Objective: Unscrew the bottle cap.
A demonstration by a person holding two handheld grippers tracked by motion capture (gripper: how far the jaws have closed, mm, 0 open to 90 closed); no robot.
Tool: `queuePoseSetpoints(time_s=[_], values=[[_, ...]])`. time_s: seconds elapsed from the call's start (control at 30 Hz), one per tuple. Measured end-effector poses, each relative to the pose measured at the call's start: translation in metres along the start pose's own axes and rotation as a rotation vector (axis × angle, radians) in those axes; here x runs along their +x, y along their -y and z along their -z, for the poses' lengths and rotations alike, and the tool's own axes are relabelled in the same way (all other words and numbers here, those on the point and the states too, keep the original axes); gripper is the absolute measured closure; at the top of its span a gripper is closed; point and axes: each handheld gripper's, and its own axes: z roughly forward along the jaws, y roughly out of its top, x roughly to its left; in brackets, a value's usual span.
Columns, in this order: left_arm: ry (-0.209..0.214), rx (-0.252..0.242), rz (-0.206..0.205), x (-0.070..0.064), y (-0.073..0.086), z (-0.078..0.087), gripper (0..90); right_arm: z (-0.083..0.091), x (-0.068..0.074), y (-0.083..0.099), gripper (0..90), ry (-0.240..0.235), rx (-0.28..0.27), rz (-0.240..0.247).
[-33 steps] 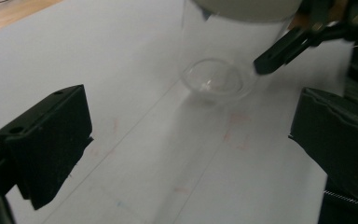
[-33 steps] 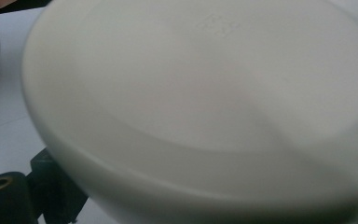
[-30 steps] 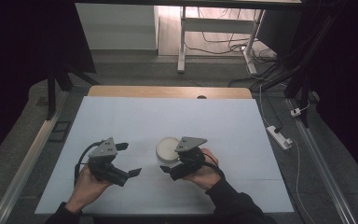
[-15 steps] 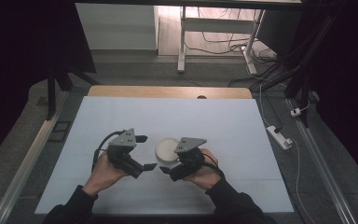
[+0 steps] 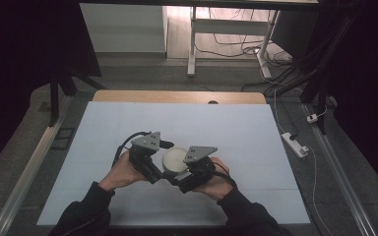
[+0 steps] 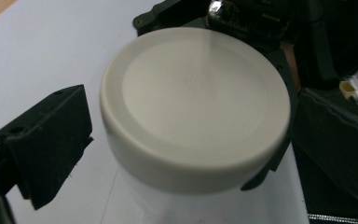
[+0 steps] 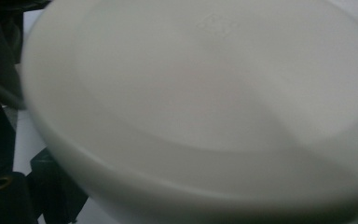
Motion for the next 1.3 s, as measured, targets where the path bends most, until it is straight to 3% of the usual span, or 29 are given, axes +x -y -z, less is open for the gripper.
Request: queuePoseSetpoints(time_s=[0.23,0.4,0.47,0.53,0.57,0.6,0.8,0.83,0.9,1.07,1.17,1.3], values=[[0.04,-0.006,-0.019,0.003,-0.001,-0.007,4.9,0.0,0.002,-0.001,6.7,-0.024,-0.001,0.018],[0.015,-0.012,-0.017,0.002,-0.002,-0.007,7.5,0.001,0.001,-0.001,6.7,-0.02,-0.003,0.007],[-0.005,-0.014,-0.007,0.001,-0.002,-0.007,7.6,0.001,0.0,0.0,6.7,-0.014,-0.005,-0.005],[-0.051,-0.012,0.014,-0.001,-0.003,-0.008,7.8,0.001,-0.002,0.0,6.7,0.002,-0.005,-0.022],[-0.051,-0.012,0.014,-0.001,-0.003,-0.008,7.9,0.001,-0.003,0.0,6.7,0.01,-0.005,-0.026],[-0.085,-0.008,0.032,-0.003,-0.004,-0.01,7.9,0.001,-0.004,0.0,6.7,0.019,-0.004,-0.035],[-0.184,-0.007,0.078,-0.01,-0.01,-0.015,8.1,0.002,-0.006,0.001,6.7,0.067,-0.002,-0.054],[-0.184,-0.007,0.078,-0.01,-0.01,-0.015,8.1,0.002,-0.006,0.001,6.7,0.067,-0.002,-0.054],[-0.238,-0.007,0.1,-0.014,-0.013,-0.018,8.1,0.003,-0.007,0.001,6.7,0.089,-0.003,-0.067],[-0.324,-0.007,0.15,-0.02,-0.016,-0.025,8.1,0.002,-0.009,0.002,6.7,0.118,-0.002,-0.096],[-0.327,0.002,0.132,-0.021,-0.017,-0.026,8.0,0.002,-0.011,0.003,6.7,0.118,0.001,-0.104],[-0.276,0.008,0.117,-0.017,-0.017,-0.023,2.4,0.003,-0.011,0.002,6.7,0.102,-0.006,-0.096]])
